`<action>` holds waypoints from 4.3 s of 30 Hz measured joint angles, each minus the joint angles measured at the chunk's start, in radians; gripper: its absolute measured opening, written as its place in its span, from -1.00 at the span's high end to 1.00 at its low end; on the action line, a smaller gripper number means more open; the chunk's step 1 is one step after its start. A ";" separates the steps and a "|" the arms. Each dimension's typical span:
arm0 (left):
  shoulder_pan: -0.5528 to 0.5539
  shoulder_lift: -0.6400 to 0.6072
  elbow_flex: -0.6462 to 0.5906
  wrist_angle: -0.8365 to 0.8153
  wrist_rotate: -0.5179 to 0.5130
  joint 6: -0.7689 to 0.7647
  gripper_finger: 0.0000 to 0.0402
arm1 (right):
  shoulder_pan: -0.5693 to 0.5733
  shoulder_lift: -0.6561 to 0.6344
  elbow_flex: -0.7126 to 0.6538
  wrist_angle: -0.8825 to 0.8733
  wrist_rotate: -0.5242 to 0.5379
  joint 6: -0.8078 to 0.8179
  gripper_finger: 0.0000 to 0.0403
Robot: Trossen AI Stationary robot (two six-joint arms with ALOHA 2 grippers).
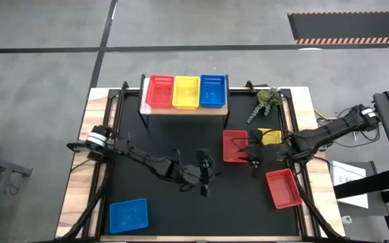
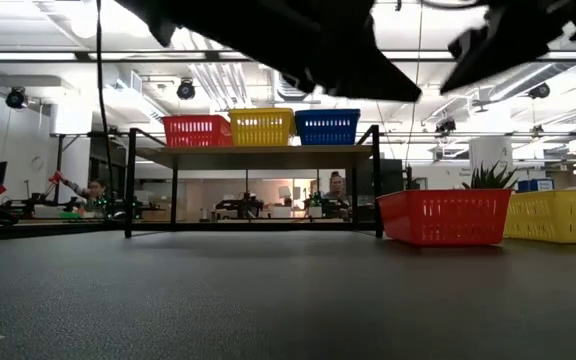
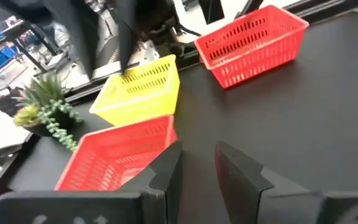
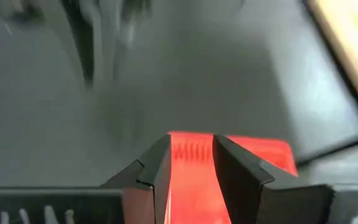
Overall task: Stack baskets on shelf by color
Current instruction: Stack the left red bin on top of the red bin on the shelf
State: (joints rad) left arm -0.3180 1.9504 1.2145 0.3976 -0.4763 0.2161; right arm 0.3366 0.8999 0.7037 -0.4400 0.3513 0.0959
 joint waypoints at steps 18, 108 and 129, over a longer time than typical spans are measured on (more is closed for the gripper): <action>0.031 0.199 0.206 0.008 0.038 0.000 0.60 | -0.001 -0.329 -0.202 0.263 -0.044 -0.209 0.64; 0.172 0.330 0.241 -0.023 0.252 0.018 0.98 | -0.002 -0.335 -0.211 0.225 -0.036 -0.227 0.68; 0.108 0.080 0.238 -0.376 0.199 0.175 0.98 | -0.002 -0.336 -0.213 0.214 -0.036 -0.229 0.69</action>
State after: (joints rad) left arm -0.2097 2.0301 1.4525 0.0217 -0.2775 0.3915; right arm 0.3351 0.5642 0.4908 -0.2264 0.3149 -0.1333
